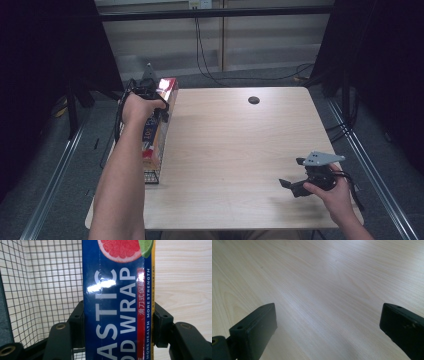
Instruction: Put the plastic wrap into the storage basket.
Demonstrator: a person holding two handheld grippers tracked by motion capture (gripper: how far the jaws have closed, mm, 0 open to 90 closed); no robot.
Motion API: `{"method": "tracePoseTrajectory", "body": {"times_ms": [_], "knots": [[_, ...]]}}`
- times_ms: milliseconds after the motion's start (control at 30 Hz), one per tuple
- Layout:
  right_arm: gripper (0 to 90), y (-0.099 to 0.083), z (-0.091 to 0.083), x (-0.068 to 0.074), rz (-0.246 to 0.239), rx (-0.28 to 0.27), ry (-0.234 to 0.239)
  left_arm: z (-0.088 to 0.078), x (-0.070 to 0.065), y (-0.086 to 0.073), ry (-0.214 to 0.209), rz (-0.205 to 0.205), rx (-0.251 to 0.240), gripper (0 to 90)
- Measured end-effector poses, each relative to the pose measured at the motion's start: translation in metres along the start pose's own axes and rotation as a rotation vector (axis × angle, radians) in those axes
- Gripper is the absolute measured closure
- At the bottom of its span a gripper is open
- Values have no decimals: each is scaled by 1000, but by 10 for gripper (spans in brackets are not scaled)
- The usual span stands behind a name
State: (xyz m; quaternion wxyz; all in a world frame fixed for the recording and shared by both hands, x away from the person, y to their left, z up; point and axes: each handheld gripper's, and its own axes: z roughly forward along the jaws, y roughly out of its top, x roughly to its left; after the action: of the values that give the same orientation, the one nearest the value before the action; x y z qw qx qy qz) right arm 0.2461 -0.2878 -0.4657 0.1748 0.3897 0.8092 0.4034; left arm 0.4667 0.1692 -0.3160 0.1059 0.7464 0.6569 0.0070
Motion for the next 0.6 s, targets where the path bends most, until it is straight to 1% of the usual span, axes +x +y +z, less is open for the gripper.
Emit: {"method": "tracePoseTrajectory", "body": {"times_ms": [67, 100, 133, 233, 267, 367, 433, 533, 567, 600], "knots": [[8, 0, 0, 0, 0, 2, -3, 0, 2, -1, -4, -6, -4, 436], [8, 0, 0, 0, -3, 1, -2, 0, 4, -1, 0, -12, -4, 436], [8, 0, 0, 0, -1, 2, -1, 0, 5, -2, 5, -6, 2, 436], [8, 0, 0, 1, 0, 3, 0, 0, 9, -3, -3, -21, 8, 435], [8, 0, 0, 1, 1, 4, 2, 0, 11, -4, 4, -20, 9, 436], [8, 0, 1, 1, 0, 5, -2, 1, 15, -5, 9, -32, 3, 435], [8, 0, 0, 1, 2, 4, 1, 2, 17, -6, 14, -30, 4, 436], [8, 0, 1, 1, 2, 3, 1, 4, 20, -8, 11, -47, 7, 435], [8, 0, 1, 1, 1, 4, -1, 4, 21, -8, 15, -41, 12, 435], [8, 0, 2, 1, 0, 4, 3, 5, 22, -9, 18, -45, 12, 436]]}}
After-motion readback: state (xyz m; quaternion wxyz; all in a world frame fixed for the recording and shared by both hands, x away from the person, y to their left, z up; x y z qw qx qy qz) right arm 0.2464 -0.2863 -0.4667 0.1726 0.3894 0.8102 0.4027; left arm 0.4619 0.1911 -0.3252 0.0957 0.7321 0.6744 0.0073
